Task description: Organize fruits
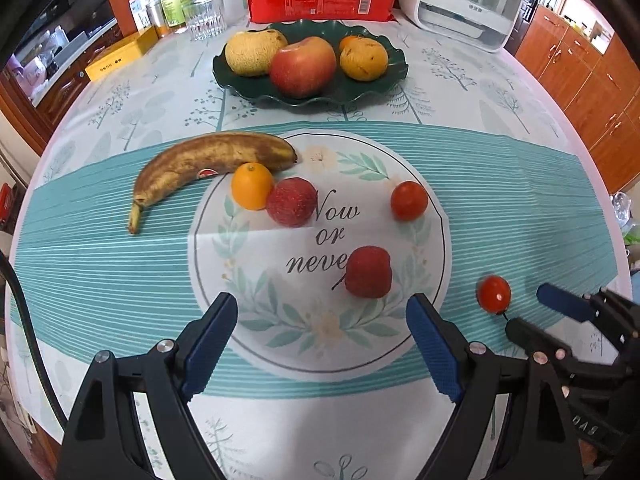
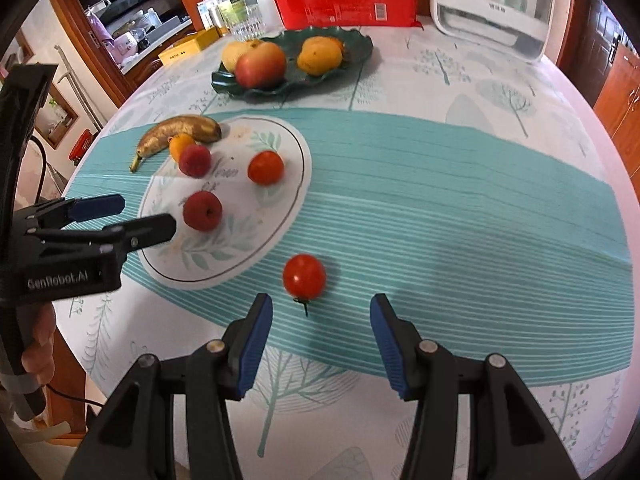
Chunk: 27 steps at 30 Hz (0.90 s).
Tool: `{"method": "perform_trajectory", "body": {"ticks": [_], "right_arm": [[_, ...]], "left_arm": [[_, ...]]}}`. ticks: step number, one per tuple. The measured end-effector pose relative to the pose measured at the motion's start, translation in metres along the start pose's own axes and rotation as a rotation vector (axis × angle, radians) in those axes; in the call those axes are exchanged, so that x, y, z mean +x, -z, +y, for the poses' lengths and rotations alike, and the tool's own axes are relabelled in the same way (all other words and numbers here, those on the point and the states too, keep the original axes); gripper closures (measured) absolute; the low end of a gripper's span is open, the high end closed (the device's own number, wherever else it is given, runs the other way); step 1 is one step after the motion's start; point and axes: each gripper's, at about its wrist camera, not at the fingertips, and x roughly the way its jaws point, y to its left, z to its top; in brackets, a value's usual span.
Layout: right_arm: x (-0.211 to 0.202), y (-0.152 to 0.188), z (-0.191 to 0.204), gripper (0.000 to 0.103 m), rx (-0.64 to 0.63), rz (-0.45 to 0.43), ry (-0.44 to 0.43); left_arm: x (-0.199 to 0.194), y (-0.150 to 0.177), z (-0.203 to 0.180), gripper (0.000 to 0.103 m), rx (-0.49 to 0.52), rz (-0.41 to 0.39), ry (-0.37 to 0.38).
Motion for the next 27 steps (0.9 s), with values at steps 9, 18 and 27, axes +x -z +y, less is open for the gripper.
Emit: {"method": "perform_trajectory", "body": {"ticks": [9, 18, 27], "right_arm": [[0.016, -0.005, 0.013, 0.052, -0.068, -0.025, 0.03], [0.027, -0.005, 0.016, 0.054, -0.088, -0.021, 0.048], [0.028, -0.006, 0.018, 0.054, -0.106, -0.027, 0.064]], "left_arm": [[0.02, -0.01, -0.012, 0.03, 0.003, 0.004, 0.023], [0.035, -0.015, -0.022, 0.053, 0.015, 0.026, 0.034], [0.044, -0.018, -0.028, 0.039, 0.029, 0.078, -0.015]]}}
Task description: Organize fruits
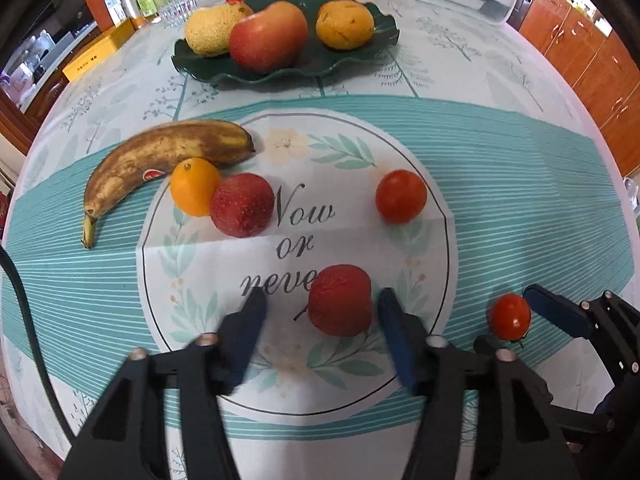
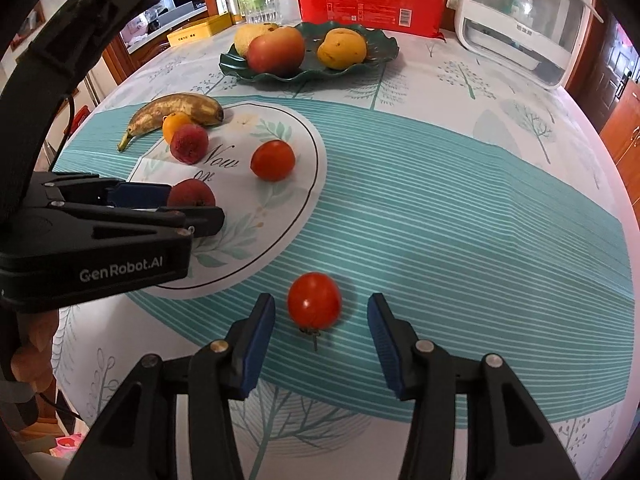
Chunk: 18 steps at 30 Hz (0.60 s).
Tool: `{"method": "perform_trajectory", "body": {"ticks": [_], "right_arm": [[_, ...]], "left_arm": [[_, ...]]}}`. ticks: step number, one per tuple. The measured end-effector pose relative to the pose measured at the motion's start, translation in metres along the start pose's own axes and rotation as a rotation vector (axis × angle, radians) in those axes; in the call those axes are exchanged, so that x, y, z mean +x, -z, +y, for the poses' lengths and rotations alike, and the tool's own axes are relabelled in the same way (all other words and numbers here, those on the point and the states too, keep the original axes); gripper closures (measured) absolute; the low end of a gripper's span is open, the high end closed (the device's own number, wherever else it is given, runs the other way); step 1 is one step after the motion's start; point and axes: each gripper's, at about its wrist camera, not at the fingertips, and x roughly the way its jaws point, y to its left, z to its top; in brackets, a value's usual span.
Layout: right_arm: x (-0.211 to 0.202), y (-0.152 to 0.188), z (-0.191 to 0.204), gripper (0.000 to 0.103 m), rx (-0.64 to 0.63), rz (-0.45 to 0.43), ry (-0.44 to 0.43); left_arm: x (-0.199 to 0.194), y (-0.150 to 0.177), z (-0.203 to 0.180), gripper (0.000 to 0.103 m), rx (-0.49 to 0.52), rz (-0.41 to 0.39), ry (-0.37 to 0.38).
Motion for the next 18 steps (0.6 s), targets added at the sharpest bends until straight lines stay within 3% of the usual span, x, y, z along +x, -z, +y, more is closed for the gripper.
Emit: {"method": "perform_trajectory", "body": {"ticks": [3, 9, 18], "right_arm": [[0.0, 0.0, 0.0, 0.054, 0.002, 0.001, -0.002], [0.001, -0.002, -0.001, 0.054, 0.011, 0.004, -0.01], [0.0, -0.004, -0.002, 0.054, 0.019, 0.021, -0.032]], "left_arm": [[0.0, 0.0, 0.002, 0.036, -0.016, 0.004, 0.009], [0.002, -0.002, 0.007, 0.02, -0.04, 0.019, 0.031], [-0.004, 0.004, 0.01, 0.02, -0.041, 0.01, 0.015]]}}
